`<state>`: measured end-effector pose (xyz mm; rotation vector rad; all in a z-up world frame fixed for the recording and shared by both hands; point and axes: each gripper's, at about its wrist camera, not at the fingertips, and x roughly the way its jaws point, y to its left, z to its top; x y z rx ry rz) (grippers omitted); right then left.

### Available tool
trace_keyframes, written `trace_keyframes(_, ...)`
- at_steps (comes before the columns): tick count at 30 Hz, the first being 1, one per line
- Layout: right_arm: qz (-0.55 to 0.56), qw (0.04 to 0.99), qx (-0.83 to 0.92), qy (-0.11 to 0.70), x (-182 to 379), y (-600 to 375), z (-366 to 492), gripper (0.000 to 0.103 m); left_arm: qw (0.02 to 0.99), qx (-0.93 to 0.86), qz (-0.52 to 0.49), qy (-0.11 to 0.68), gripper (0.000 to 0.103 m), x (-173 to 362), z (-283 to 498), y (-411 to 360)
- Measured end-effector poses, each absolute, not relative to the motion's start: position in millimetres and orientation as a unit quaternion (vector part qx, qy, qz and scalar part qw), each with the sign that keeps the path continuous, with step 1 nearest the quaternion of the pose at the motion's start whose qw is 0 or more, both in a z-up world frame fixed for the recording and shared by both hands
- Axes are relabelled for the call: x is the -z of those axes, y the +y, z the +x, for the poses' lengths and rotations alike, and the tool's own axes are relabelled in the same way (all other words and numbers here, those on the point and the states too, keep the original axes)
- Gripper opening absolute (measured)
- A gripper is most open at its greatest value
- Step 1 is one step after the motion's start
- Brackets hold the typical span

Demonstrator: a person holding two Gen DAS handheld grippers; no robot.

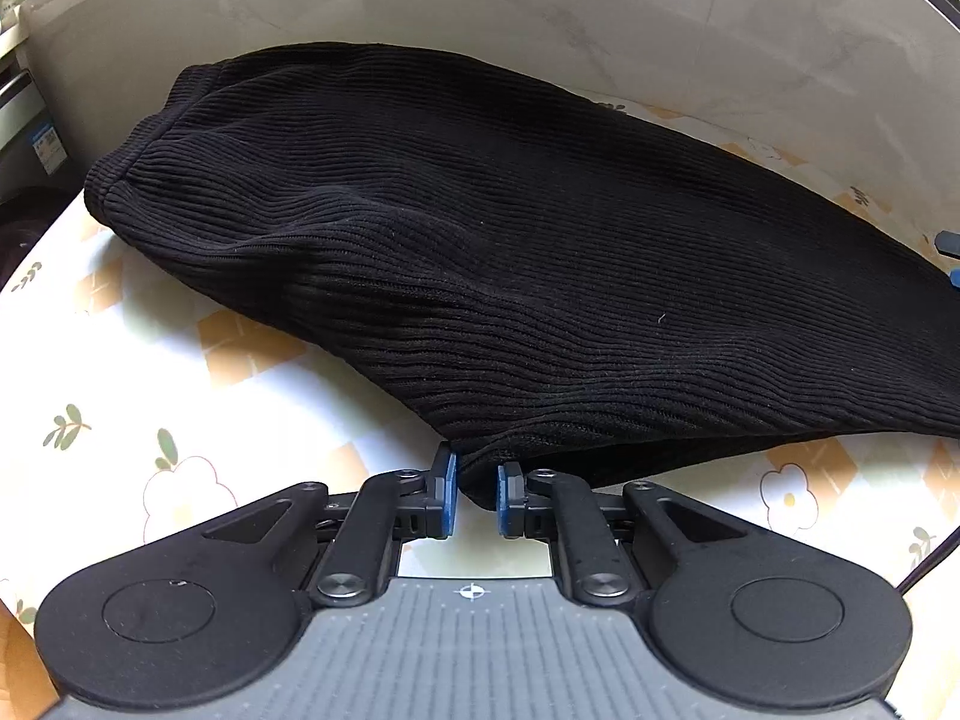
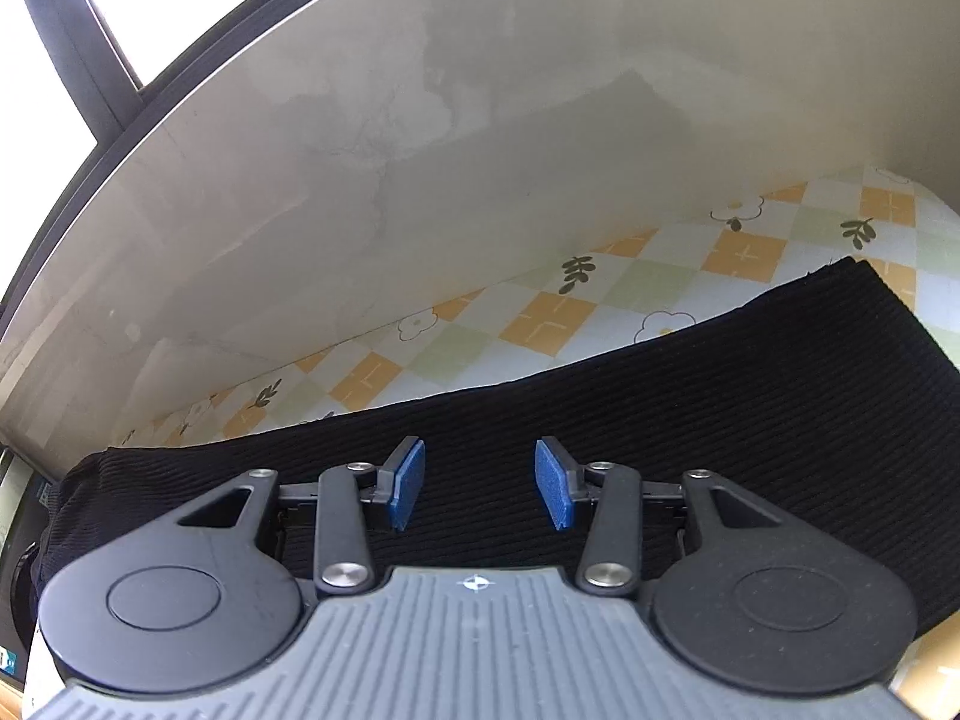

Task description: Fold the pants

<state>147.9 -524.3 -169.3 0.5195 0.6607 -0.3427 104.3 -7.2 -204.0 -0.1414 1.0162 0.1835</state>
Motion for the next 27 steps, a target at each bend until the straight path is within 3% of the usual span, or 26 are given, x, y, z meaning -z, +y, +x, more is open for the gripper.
trace_keyframes(11, 0.321, 0.860, 0.258, 0.303, 155, -523, 52, 0.045, 0.874, -0.048, -0.095, 0.474, 0.013, 202, 86, 18)
trace_keyframes(13, 0.337, 0.846, 0.282, 0.302, 165, -526, 31, 0.045, 0.871, -0.044, -0.094, 0.480, 0.010, 204, 86, 22)
trace_keyframes(15, 0.362, 0.830, 0.303, 0.298, 177, -532, 12, 0.045, 0.863, -0.063, -0.089, 0.494, 0.001, 208, 89, 24)
trace_keyframes(20, 0.410, 0.798, 0.347, 0.273, 198, -553, -18, 0.045, 0.848, -0.097, -0.120, 0.508, 0.001, 215, 89, 45)
trace_keyframes(25, 0.421, 0.796, 0.370, 0.228, 197, -576, -27, 0.046, 0.878, -0.117, -0.128, 0.445, 0.004, 188, 85, 47)
trace_keyframes(27, 0.421, 0.794, 0.384, 0.213, 196, -586, -27, 0.053, 0.897, -0.109, -0.130, 0.407, 0.009, 176, 89, 43)
